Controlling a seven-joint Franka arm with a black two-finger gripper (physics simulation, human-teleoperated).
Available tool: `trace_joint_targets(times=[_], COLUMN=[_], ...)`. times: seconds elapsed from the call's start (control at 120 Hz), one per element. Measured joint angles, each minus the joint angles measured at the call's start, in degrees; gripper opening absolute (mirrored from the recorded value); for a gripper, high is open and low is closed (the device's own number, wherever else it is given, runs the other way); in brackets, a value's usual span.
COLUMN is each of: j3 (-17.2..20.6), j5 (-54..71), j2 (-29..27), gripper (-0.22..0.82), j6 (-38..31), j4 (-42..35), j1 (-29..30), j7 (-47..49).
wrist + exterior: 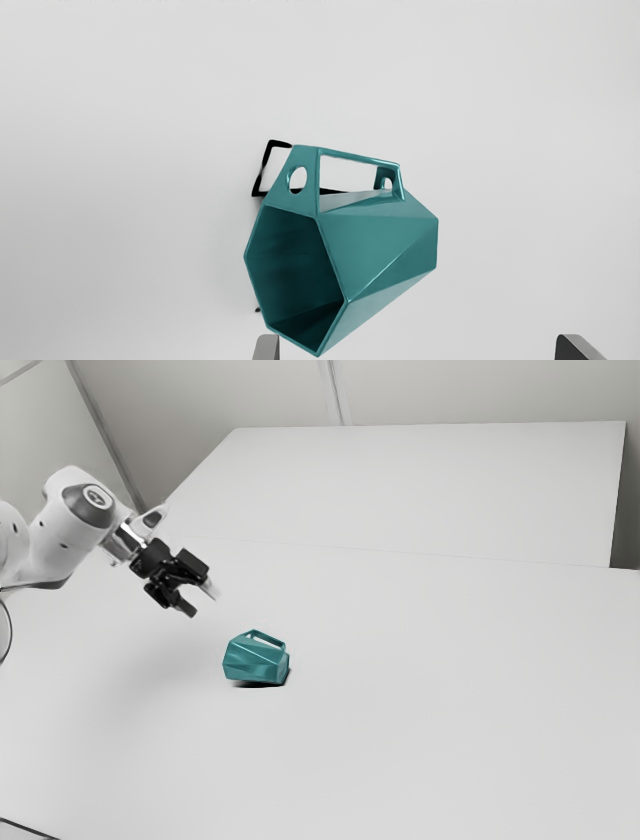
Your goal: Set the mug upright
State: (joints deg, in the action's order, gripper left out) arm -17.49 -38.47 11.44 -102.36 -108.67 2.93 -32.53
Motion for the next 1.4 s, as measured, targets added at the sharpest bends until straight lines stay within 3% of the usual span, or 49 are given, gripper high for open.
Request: trace_joint_targets(times=[0.6, 0.808, 1.0, 1.192, 1.4], j3=[0.2, 0.8, 1.1, 1.1, 1.2], j5=[-12.0, -14.9, -17.5, -19.1, -20.0], j2=[2.0, 2.0, 2.1, 1.9, 1.3], gripper=[0.60, 0.30, 0.19, -0.02, -0.13], j6=[-9.3, -8.9, -8.6, -8.4, -6.6], j4=[-11.0, -12.2, -13.7, -14.0, -13.7], j1=[-0.4, -0.5, -0.7, -0.9, -0.9], j7=[-13.6, -16.1, -17.7, -18.8, -19.7])
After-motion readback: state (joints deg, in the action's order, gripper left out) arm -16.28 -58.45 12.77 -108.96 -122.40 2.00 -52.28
